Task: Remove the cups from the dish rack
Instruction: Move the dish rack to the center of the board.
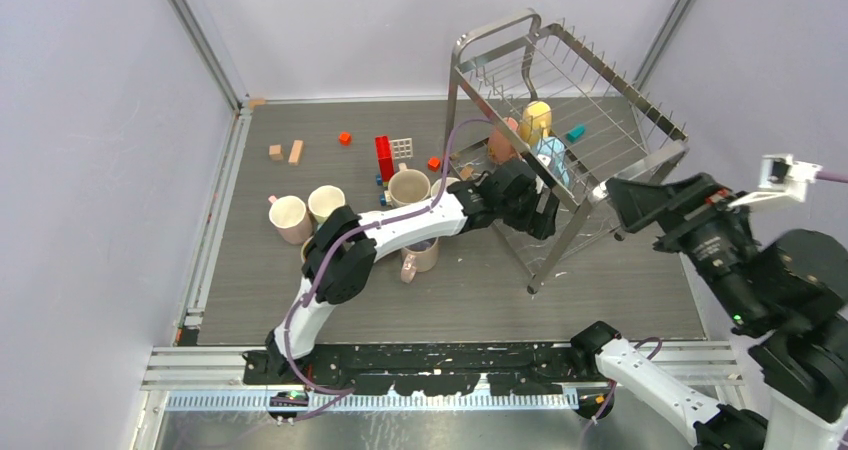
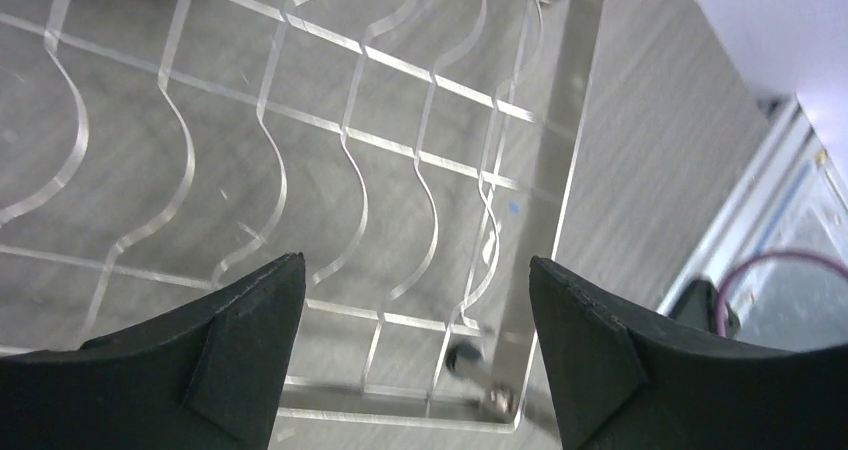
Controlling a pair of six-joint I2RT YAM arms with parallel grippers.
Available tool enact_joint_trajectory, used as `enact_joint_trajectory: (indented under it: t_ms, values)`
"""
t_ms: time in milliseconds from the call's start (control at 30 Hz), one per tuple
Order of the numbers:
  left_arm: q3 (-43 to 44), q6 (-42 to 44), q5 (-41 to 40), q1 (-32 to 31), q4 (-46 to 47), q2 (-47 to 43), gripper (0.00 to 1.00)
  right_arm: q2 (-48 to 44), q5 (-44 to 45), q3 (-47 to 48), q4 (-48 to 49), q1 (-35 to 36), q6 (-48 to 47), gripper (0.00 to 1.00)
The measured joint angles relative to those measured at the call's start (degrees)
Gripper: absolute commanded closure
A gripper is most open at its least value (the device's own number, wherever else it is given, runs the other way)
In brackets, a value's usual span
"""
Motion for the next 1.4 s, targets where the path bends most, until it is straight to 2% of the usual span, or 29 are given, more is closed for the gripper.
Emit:
enact_joint_trajectory:
  t_ms: [267,500,867,1100,1400]
  values:
    - [10.29,0.24,-8.79,0.46,2.82,7.65,0.16,0.92,-1.79,8.63,-1.18,0.0,-1.2,0.0]
    - [13.49,0.24,-9.97,0.94,6.88,12.5,0.17,4.0,-3.74,10.73,-1.2,0.0,-1.66,0.0]
    - [13.25,-2.82,-1.62,1.05,21.79,13.86,0.19,5.07,-5.75,10.64,-1.16,0.0,-1.66,0.0]
    - [22.23,-6.1,2.38,1.38,26.47,21.42,0.19,5.75,-6.67,10.64,-1.16,0.0,-1.68,0.0]
    - [33.99,-7.72,4.44,1.79,27.43,30.95,0.19,6.38,-7.34,9.57,-1.14,0.0,-1.86,0.0]
